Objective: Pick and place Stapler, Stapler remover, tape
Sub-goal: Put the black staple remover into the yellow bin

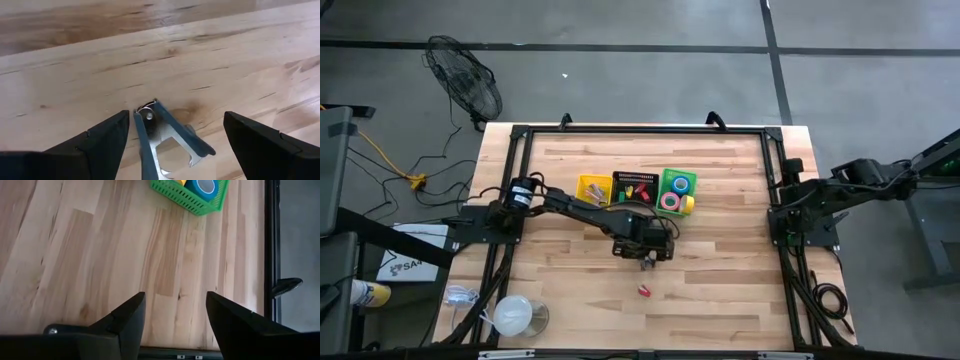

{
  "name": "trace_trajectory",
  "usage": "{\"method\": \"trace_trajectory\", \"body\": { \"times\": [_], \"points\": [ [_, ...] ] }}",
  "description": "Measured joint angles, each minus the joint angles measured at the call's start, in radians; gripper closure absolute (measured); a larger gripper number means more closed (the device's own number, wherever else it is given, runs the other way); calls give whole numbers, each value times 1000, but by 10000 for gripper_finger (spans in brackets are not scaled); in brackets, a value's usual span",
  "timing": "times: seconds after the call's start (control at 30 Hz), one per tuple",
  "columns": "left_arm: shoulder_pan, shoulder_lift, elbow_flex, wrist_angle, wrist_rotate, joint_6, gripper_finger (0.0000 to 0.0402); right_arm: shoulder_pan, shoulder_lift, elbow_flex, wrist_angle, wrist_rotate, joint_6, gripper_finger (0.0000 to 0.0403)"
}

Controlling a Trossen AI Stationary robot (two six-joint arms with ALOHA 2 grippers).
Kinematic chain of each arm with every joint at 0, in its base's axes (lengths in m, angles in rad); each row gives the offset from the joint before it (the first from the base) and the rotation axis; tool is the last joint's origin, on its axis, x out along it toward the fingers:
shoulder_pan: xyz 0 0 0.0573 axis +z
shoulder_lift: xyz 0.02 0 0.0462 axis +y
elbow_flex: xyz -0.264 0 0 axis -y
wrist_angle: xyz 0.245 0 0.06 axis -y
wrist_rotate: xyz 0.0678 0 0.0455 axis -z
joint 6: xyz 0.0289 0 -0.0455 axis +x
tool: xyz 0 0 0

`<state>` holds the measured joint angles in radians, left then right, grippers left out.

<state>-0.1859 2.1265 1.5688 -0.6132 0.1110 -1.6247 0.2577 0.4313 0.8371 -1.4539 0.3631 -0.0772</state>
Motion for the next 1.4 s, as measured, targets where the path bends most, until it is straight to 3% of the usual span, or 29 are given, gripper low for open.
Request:
{"method": "trace_trajectory", "body": {
  "times": [0.27, 0.63, 0.77, 1.17, 1.4],
  "points": [
    [-17, 2, 0, 4, 28, -60, 88, 0, 0, 0, -9, 0, -10, 202],
    [-18, 5, -3, 12, 49, -58, 193, 0, 0, 0, -46, 0, -7, 202],
    [-19, 6, -3, 19, 61, -30, 214, 0, 0, 0, -51, 0, -3, 203],
    [-27, 5, -2, -53, 54, 111, 221, 0, 0, 0, -50, -9, 9, 202],
    [-26, 3, 0, -112, 2, 275, 221, 0, 0, 0, -45, -84, 23, 202]
  ]
}}
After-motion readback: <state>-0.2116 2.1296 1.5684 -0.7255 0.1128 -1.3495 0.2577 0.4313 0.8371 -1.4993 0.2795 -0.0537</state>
